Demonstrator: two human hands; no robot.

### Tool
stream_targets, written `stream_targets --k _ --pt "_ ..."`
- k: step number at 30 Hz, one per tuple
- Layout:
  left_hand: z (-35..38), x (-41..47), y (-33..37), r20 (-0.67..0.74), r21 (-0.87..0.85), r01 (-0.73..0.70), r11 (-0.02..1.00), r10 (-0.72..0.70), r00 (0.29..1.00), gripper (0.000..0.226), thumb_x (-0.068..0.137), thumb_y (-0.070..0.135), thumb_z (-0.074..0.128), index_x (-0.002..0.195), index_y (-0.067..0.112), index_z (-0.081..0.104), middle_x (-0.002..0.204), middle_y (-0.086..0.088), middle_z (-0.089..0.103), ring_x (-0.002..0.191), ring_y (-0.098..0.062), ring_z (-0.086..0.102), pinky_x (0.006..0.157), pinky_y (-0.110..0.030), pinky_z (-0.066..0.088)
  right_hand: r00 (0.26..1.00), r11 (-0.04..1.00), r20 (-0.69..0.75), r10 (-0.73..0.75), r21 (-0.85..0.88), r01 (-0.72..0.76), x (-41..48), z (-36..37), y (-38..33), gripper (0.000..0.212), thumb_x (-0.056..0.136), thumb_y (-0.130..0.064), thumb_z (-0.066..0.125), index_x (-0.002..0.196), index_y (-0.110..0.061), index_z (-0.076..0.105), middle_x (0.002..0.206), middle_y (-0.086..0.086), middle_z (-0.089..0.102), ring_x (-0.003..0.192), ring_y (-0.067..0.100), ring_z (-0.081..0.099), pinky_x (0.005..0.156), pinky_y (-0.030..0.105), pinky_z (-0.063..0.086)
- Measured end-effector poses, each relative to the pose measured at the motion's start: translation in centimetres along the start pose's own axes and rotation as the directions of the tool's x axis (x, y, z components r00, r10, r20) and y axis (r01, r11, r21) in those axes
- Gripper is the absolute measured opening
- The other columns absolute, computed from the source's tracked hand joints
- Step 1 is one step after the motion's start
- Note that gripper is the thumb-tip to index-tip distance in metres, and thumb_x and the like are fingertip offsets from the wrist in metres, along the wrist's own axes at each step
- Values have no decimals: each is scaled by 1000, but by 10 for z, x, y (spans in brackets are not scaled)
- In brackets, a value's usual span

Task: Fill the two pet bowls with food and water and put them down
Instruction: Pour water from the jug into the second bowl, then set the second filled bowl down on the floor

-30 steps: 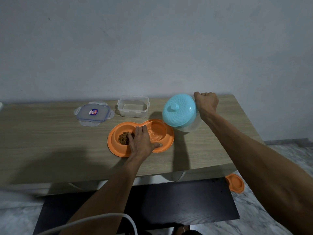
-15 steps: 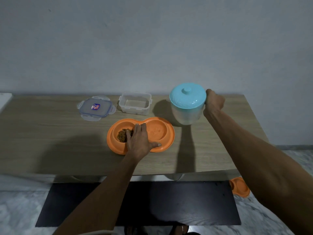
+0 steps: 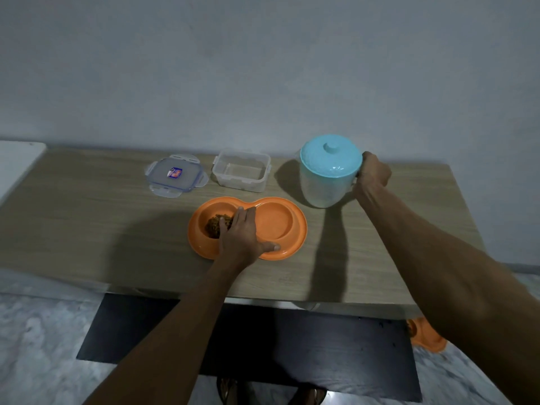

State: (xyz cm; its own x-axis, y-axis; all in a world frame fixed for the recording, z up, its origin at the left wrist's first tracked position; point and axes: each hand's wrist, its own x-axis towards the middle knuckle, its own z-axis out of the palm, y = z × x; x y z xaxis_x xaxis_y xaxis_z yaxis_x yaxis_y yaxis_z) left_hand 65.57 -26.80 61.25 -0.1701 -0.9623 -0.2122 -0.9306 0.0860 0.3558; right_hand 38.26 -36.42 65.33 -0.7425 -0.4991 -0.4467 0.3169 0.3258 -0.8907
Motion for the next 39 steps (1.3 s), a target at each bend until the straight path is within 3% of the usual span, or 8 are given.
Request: stream_targets --k 8,12,17,21,24,28,33,39 --pt "2 0 -3 0 3 -2 1000 2 1000 113 71 66 72 155 13 18 162 -9 23 153 -24 10 119 -58 6 1000 999 2 -9 52 9 -1 -1 3 17 72 -16 62 60 -11 53 62 0 55 53 18 45 46 26 34" --pt "-4 -1 2 46 -1 6 1000 -6 999 111 74 64 71 156 13 15 163 -8 20 154 -24 6 119 -57 1 1000 997 0 -26 71 26 -10 -4 4 25 79 -35 62 65 -15 59 72 0 64 66 20 57 59 32 44" --pt "-5 -3 2 70 -19 -22 1000 23 997 113 75 61 72 156 9 12 163 -9 18 154 -27 4 119 -59 2 990 997 -141 3 77 8 -25 -12 26 54 84 -46 37 105 -5 66 110 16 67 100 34 63 85 43 54" --pt "-4 -3 -13 68 -48 -98 994 101 993 115 75 60 73 156 10 9 164 -7 15 154 -27 4 120 -58 4 959 992 -283 36 -102 -68 -64 -25 59 49 100 -27 34 133 5 51 138 25 54 127 40 51 103 43 39" --pt "-10 -3 -26 34 -102 -163 981 168 985 111 76 60 71 156 11 12 164 -6 18 154 -27 6 121 -56 4 968 967 -231 -101 -253 41 -95 -24 96 41 97 -22 40 119 4 62 124 24 63 115 40 58 92 41 44" --pt "-27 0 -51 -19 -156 -227 961 227 974 99 85 64 58 156 12 15 164 -7 19 154 -25 9 122 -54 6 960 841 25 -279 -476 257 -128 -11 128 30 97 -22 46 97 -3 69 99 18 68 94 33 60 78 32 39" --pt "-62 14 -104 -118 -197 -138 971 116 986 83 91 61 53 152 11 28 159 -9 32 147 -29 26 120 -51 16 931 712 82 -357 -621 328 -146 11 139 36 99 -30 46 116 -10 70 115 21 67 108 39 60 90 41 47" --pt "-93 32 -153 -122 -200 -48 979 24 992 72 94 57 52 147 10 40 150 -10 47 139 -28 41 112 -46 32 917 659 45 -397 -682 318 -156 21 143 33 99 -24 46 115 -10 70 113 21 66 106 39 60 85 39 46"
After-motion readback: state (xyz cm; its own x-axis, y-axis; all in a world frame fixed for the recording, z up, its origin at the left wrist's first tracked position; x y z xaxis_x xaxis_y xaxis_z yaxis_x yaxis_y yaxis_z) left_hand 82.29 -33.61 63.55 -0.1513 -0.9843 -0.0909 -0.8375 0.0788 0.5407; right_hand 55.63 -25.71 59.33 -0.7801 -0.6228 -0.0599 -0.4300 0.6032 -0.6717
